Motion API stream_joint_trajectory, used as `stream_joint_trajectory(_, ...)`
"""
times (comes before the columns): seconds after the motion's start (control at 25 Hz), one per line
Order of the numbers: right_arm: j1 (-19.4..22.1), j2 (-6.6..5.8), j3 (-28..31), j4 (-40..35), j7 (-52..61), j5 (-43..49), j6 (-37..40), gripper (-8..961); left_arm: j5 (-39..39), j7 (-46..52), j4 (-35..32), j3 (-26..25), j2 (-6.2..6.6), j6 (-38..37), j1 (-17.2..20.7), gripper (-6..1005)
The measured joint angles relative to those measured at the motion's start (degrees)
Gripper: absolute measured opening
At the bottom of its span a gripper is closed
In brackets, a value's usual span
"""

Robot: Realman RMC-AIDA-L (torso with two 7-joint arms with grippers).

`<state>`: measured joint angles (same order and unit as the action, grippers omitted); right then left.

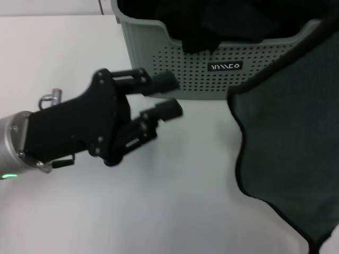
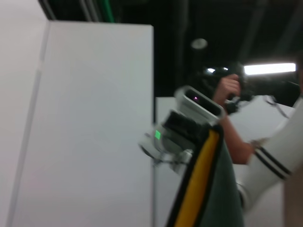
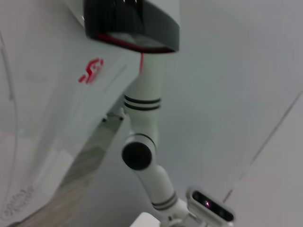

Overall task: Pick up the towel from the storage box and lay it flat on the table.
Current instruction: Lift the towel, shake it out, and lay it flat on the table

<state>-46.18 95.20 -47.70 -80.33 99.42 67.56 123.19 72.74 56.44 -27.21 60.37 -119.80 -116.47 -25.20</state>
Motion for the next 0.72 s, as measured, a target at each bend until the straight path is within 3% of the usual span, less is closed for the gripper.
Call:
stream_joint_trajectory(0.16,-1.4,-1.74,-4.7,0.6,1.0,-2.9,0.1,0,0.3,-0.2,0.0,2.3,0.01,0.0,-1.1,316)
stream_joint_trajectory(0.44,-2.8,-2.76,-13.5,-0.7,2.6,-4.6,0.3,1,0.6,-0.1,0.0,2.4,0.35,0.1,0.3,316)
stream_joint_trajectory(0.6,-4.6,-3.9,-16.1,-0.7,3.6,-3.9,0.3,1,1.5,-0.1,0.1,2.6,1.45,0.1,1.4,316)
stream_joint_trajectory(0.72,-5.0,-4.23,-16.7,-0.3,3.9,-3.3,0.3,1,2.4,0.0,0.1,3.5,1.52,0.1,1.4,315)
